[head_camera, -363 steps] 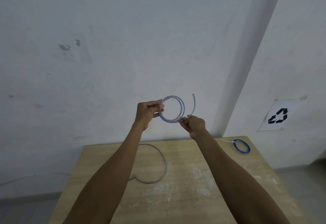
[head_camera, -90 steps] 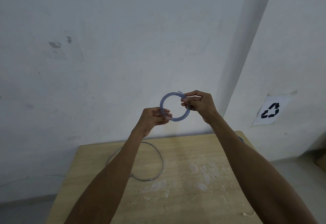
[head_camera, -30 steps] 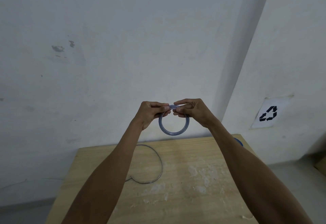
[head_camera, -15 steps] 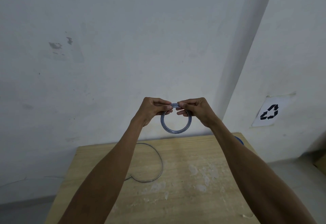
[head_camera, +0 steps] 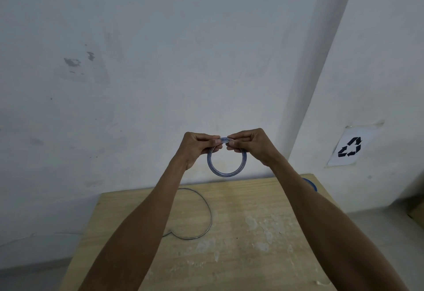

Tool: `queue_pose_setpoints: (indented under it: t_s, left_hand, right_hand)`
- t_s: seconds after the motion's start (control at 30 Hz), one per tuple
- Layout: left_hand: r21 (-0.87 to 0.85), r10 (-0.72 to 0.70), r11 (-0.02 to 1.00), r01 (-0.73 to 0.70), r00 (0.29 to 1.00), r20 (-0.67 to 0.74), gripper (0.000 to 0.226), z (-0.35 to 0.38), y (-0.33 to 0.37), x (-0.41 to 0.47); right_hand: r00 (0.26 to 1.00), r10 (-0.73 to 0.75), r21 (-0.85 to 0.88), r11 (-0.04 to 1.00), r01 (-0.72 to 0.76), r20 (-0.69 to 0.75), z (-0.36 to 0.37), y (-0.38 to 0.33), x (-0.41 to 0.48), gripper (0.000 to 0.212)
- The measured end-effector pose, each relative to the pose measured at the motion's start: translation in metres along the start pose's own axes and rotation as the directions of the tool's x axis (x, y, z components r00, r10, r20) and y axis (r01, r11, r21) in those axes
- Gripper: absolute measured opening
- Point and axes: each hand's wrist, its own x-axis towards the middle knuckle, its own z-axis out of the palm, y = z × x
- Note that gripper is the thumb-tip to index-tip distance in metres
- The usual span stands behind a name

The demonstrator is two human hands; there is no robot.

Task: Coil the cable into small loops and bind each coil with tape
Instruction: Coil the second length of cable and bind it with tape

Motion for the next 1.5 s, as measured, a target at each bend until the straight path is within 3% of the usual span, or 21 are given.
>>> queue_pose_setpoints:
  t_s: [0.1,0.33,0.6,0.93,1.07,1.2,1.3,1.4,1.5]
  left_hand:
    - [-0.052,-0.049,0.997,0.050,0.999,0.022,0.024,-0.002,-0.004,-0.001]
    - [0.048,-0.059,0.997,0.054,0.993,0.106,0.030,0.004,-0.014,-0.009]
    - [0.061,-0.024,0.998,0.017,0.993,0.116,0.028,0.024,-0.040,-0.005]
    - [0.076,-0.152,0.987,0.139,0.969,0.197,0.028,0.095,-0.094,0.025]
    - [0.087,-0.217,0.975,0.203,0.954,0.209,0.028,0.139,-0.126,0.052]
    - [0.063,-0.241,0.970,0.234,0.957,0.162,0.027,0.183,-0.160,0.076]
    - [0.065,-0.281,0.959,0.274,0.947,0.153,0.026,0.209,-0.188,0.089]
    - [0.076,-0.333,0.943,0.325,0.929,0.161,0.026,0.233,-0.217,0.097]
    - [0.097,-0.374,0.927,0.362,0.910,0.180,0.026,0.254,-0.243,0.100]
  right_hand:
    - [1.000,-0.004,0.004,1.000,0.004,-0.004,0.001,0.003,-0.003,0.026]
    - [0.995,0.021,0.034,0.999,-0.018,-0.094,-0.001,0.019,-0.016,0.024]
    - [0.975,0.212,0.144,0.969,-0.200,-0.070,-0.019,0.033,-0.041,0.019]
    - [0.935,0.181,0.075,0.983,-0.166,-0.305,-0.081,0.081,-0.080,0.020]
    - [0.898,0.217,0.039,0.975,-0.219,-0.382,-0.122,0.107,-0.095,0.022]
    - [0.796,0.316,0.044,0.938,-0.343,-0.516,-0.169,0.150,-0.121,0.033]
    - [0.674,0.385,-0.050,0.846,-0.530,-0.630,-0.208,0.205,-0.159,0.022]
    - [0.583,0.471,-0.255,0.590,-0.766,-0.662,-0.231,0.267,-0.209,0.016]
    - [0.387,0.588,-0.211,0.347,-0.914,-0.710,-0.229,0.311,-0.254,0.021]
